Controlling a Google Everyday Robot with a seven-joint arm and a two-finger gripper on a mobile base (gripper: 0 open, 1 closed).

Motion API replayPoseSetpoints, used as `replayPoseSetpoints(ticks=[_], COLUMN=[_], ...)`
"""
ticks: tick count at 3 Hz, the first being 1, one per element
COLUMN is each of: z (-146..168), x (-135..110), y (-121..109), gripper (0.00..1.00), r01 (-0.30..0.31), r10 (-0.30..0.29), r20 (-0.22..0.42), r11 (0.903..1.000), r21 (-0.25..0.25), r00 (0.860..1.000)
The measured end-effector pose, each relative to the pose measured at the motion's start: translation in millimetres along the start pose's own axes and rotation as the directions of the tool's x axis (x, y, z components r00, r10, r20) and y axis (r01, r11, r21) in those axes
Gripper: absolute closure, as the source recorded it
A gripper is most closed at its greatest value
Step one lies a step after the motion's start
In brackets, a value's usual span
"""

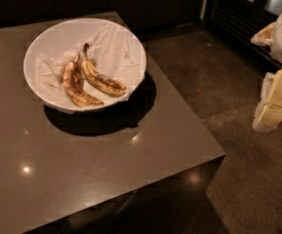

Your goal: Pick banana from white bowl

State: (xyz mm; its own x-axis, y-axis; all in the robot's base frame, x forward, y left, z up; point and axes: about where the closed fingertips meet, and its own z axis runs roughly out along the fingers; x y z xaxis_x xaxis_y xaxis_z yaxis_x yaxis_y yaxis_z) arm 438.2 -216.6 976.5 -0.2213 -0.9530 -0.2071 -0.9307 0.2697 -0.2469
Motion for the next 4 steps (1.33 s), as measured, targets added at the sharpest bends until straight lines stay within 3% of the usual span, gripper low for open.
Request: replayPoseSetpoints(ticks=[1,2,3,4], z=[-2,1,11,12], x=[-6,-27,-48,-51], y=[-2,-7,-13,-13], gripper=[0.00,0.00,0.00,0.00], r01=[0.005,0.080,0.151,0.157], r10=[-0.005,-0.079,-0.153,-0.159], r20=[-0.008,-0.034,-0.053,-0.052], r11=[0.9999,0.9968,0.9880,0.9870], r21=[0.012,0.008,-0.030,-0.033], r00=[1.000,0.996,0.987,0.986])
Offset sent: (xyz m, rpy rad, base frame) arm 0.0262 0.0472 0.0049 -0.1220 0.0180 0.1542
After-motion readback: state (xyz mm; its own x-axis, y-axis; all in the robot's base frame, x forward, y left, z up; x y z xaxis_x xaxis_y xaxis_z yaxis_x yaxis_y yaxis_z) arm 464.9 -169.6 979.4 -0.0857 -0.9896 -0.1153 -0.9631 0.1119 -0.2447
